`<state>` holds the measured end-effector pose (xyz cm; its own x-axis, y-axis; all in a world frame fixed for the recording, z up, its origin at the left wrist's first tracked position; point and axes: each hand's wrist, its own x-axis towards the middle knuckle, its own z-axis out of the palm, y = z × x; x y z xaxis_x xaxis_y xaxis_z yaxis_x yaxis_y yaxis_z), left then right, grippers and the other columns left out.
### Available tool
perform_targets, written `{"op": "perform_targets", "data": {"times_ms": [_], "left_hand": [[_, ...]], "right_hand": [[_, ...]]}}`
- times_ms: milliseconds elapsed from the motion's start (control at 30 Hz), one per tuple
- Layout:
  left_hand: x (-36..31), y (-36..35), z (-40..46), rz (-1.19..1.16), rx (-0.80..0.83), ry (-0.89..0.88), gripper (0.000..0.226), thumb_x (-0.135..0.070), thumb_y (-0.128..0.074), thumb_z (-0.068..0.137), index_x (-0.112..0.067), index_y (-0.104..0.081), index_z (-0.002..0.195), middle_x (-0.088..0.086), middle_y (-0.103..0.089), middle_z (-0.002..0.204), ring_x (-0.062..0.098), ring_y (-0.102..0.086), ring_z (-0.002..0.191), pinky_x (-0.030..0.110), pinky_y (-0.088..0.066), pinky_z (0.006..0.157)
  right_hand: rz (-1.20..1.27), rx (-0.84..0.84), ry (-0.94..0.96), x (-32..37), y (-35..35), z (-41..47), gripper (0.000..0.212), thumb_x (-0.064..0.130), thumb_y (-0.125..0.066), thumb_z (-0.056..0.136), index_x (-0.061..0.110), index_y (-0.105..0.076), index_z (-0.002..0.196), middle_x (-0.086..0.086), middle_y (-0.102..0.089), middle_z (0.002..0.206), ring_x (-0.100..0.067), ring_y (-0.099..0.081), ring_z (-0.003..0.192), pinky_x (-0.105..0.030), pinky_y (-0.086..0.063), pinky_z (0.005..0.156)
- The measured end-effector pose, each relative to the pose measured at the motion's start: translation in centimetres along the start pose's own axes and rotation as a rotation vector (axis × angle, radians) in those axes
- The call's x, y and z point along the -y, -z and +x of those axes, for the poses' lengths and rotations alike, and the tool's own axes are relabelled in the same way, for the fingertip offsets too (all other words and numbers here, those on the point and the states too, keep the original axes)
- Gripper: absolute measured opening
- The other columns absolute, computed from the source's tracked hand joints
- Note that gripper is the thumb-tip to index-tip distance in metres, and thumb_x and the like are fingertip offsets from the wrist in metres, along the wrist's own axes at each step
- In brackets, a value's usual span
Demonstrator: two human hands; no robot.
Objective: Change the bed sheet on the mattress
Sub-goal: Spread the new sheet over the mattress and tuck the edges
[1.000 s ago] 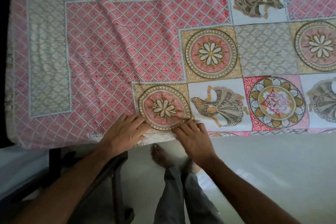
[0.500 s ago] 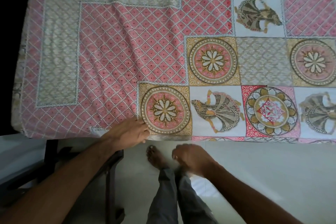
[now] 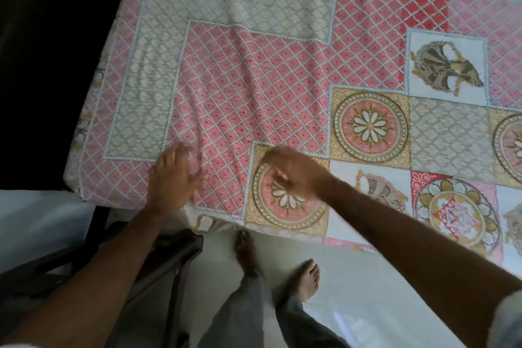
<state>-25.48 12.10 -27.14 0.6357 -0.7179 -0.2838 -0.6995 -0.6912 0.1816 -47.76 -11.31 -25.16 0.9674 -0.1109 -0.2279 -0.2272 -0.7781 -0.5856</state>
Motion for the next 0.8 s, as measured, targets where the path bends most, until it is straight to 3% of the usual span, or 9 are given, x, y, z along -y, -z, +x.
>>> {"op": "perform_targets", "data": {"times_ms": [67,167,233,333,500,600,700,800], "left_hand": [[1.9,-0.7,0.4,-0.015,-0.007,0.074,0.083,-0.06,-0.061,0.091,-0.015,-0.03,0.154,0.01,-0.028,0.162,0.033,-0.027,0.148,0.061,-0.029,0.114],[4.0,-2.0,0.3,0.092,-0.06,-0.018,0.077,-0.061,-0.03,0.1,-0.017,-0.016,0.161,0.01,-0.013,0.169,0.033,-0.012,0.155,0.062,-0.014,0.121],[6.1,-2.5,0.4,0.105,-0.082,-0.04,0.074,-0.056,-0.023,0.101,-0.018,-0.009,0.163,0.008,-0.006,0.17,0.031,-0.003,0.157,0.062,-0.008,0.122],[9.6,-2.1,1.2,0.133,-0.122,-0.027,0.072,-0.052,-0.024,0.1,-0.02,-0.009,0.163,0.007,-0.006,0.17,0.031,-0.003,0.157,0.062,-0.007,0.123],[17.2,-1.4,0.5,0.009,-0.188,0.198,0.07,-0.047,-0.034,0.097,-0.022,-0.018,0.161,0.01,-0.016,0.168,0.034,-0.011,0.155,0.057,-0.005,0.122],[21.2,-1.0,-0.1,-0.361,-0.318,0.494,0.069,-0.043,-0.045,0.098,-0.011,-0.029,0.157,0.021,-0.028,0.161,0.038,-0.025,0.149,0.046,-0.019,0.121],[23.1,-0.2,0.3,-0.714,-0.432,0.689,0.051,-0.037,-0.046,0.105,-0.005,-0.048,0.145,0.018,-0.057,0.134,0.027,-0.055,0.122,0.037,-0.045,0.101],[24.6,0.7,1.0,-0.787,-0.371,0.71,0.044,-0.037,-0.044,0.107,-0.01,-0.054,0.139,0.012,-0.061,0.13,0.026,-0.059,0.117,0.034,-0.046,0.092]], "right_hand": [[-0.163,-0.088,-0.145,-2.0,1.1,3.5,0.066,0.036,-0.055,0.099,0.022,-0.025,0.156,-0.006,-0.024,0.163,-0.03,-0.025,0.148,-0.053,-0.028,0.119],[-0.394,-0.06,-0.213,-2.7,1.0,7.3,0.076,0.057,-0.028,0.103,0.017,0.002,0.16,-0.01,0.003,0.168,-0.032,0.004,0.154,-0.058,-0.008,0.123],[-0.45,-0.031,-0.075,-0.5,-1.0,9.5,0.073,0.059,-0.018,0.104,0.016,0.003,0.16,-0.012,0.004,0.167,-0.032,0.006,0.154,-0.058,-0.004,0.122],[-0.466,0.052,0.169,4.9,-5.7,12.4,0.072,0.061,-0.016,0.103,0.017,-0.004,0.16,-0.013,-0.002,0.167,-0.033,0.002,0.154,-0.058,-0.002,0.122],[-0.514,0.217,0.372,12.5,-12.5,15.6,0.088,0.06,-0.037,0.098,0.01,0.0,0.16,-0.015,0.0,0.167,-0.038,-0.001,0.154,-0.064,-0.005,0.119],[-0.598,0.353,0.559,13.9,-12.4,17.6,0.095,0.056,-0.048,0.094,0.008,0.002,0.16,-0.016,0.004,0.167,-0.037,0.001,0.154,-0.062,-0.008,0.12],[-0.593,0.342,0.694,14.2,-10.7,20.8,0.081,0.051,-0.043,0.099,0.012,-0.007,0.16,-0.013,-0.006,0.167,-0.033,-0.003,0.154,-0.058,-0.005,0.123],[-0.528,0.239,0.446,15.3,-8.8,27.0,0.073,0.055,-0.025,0.105,0.014,-0.004,0.161,-0.013,0.003,0.168,-0.032,0.006,0.154,-0.06,-0.007,0.121]]}}
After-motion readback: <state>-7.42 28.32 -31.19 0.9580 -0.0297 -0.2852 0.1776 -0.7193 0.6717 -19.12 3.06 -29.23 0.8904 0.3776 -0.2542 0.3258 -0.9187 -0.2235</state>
